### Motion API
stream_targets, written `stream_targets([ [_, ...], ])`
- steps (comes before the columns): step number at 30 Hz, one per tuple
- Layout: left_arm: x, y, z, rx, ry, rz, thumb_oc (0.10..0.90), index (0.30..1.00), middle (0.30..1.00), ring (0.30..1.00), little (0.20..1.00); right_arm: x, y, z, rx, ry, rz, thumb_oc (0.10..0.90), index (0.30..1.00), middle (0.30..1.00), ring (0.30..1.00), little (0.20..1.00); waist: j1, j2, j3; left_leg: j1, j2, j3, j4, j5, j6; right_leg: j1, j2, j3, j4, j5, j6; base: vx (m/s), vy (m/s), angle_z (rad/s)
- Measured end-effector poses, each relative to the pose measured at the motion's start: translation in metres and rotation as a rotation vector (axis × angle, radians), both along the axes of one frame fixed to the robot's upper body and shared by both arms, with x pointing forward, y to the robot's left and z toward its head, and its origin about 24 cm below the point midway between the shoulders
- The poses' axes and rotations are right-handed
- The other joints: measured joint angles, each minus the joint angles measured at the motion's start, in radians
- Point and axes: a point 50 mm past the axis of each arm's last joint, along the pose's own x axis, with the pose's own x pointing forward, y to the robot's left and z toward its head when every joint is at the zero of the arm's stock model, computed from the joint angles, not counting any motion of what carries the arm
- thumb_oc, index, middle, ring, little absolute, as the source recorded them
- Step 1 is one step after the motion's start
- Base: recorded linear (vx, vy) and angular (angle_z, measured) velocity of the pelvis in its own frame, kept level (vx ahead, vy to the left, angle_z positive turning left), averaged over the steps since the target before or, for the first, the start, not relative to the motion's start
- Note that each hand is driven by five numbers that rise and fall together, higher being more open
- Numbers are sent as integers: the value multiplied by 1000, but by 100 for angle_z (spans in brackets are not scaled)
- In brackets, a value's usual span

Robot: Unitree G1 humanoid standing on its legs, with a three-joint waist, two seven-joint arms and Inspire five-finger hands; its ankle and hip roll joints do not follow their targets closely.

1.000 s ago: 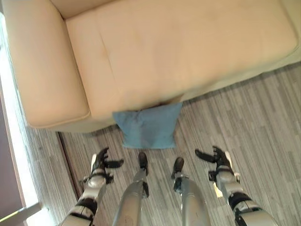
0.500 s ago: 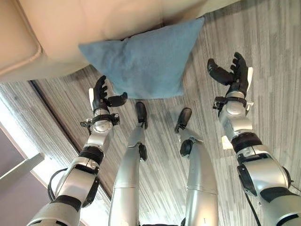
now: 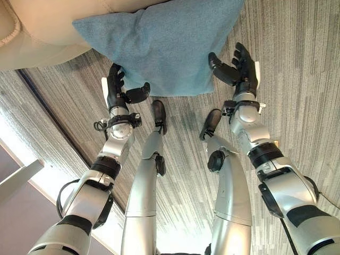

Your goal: Pick up all the scattered cushions and arrange them neatly on the sofa.

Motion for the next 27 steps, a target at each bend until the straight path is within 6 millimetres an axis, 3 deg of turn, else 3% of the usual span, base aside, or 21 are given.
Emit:
stream_targets([
  [3,6,-13,27,-17,-48,-17,800,900,900,900,900,4,18,30,24,-49,30,800,900,900,900,900,3,-1,0,-38,-5,-11,1,14,0,-34,-8,-9,11,0,0,26,-17,9],
  [5,7,-21,35,-48,-60,-28,800,900,900,900,900,4,20,38,49,-55,27,800,900,900,900,900,4,-1,0,-46,-9,-17,2,17,-1,-39,-14,-16,16,0,-1,30,-27,9],
  [6,8,-23,36,-56,-55,-29,626,639,639,639,639,5,19,38,55,-47,19,574,561,561,561,561,4,-2,0,-46,-11,-22,2,19,-1,-38,-15,-18,17,0,-1,14,-14,7],
  [7,8,-25,36,-64,-55,-33,626,639,639,639,639,6,19,37,57,-45,18,574,561,561,561,561,4,-2,-1,-46,-12,-24,2,20,-1,-37,-15,-18,19,0,-1,14,-18,5],
  [8,8,-25,36,-67,-54,-30,427,340,340,340,340,6,19,37,61,-45,16,400,300,300,300,300,4,-2,-1,-46,-12,-26,1,22,-1,-37,-15,-19,19,0,-1,0,0,0],
  [9,8,-24,37,-70,-54,-28,400,300,300,300,300,6,19,37,65,-44,17,400,300,300,300,300,4,-2,-1,-46,-12,-27,0,24,-1,-37,-15,-19,20,0,-1,0,0,0],
  [15,5,-5,42,-68,-73,7,400,300,300,300,300,3,6,42,94,-71,10,400,300,300,300,300,-14,-7,-2,-28,-11,-32,-26,39,3,-26,-13,-24,15,2,-5,0,0,0],
  [18,4,-4,30,-60,-40,3,400,300,300,300,300,-1,8,29,108,-66,31,400,300,300,300,300,-21,-21,-3,18,-12,-31,-55,52,-6,12,-11,-26,0,5,-7,0,0,0],
  [19,-4,-6,16,-83,-28,-20,400,300,300,300,300,-8,6,16,115,-75,46,400,300,300,300,300,-25,-32,-10,77,-12,-30,-80,58,-8,65,-7,-27,-19,5,-5,11,-8,-4],
  [21,-11,-8,3,-95,-18,-41,400,300,300,300,300,-12,1,3,127,-80,44,400,300,300,300,300,-25,-47,-65,62,-13,-29,-82,56,-6,49,-7,-22,-16,1,0,3,-4,-2],
  [22,-15,-11,3,-100,-39,-63,400,300,300,300,300,-17,-3,3,130,-114,42,400,300,300,300,300,-25,-48,-66,64,-13,-33,-81,56,-7,53,-6,-25,-17,1,0,0,0,0],
  [24,-20,-13,8,-72,-69,-87,400,300,300,300,300,-24,-11,10,144,-162,36,400,300,300,300,300,-21,-60,-1,140,-10,-26,-79,52,-9,130,-6,-24,-21,1,-2,8,-21,-2],
  [26,-30,-12,-24,-29,-2,-97,400,300,300,300,300,-34,-17,-26,122,-100,23,400,300,300,300,300,-27,-68,-37,210,-9,-28,-106,48,-8,196,4,-20,-52,-2,6,-14,-51,-6],
  [27,-37,-13,-31,-31,-5,-113,400,300,300,300,300,-42,-16,-33,130,-110,35,400,300,300,300,300,-22,-67,-37,254,-12,-29,-137,46,-6,233,5,-22,-67,-4,9,-40,-71,-6],
])
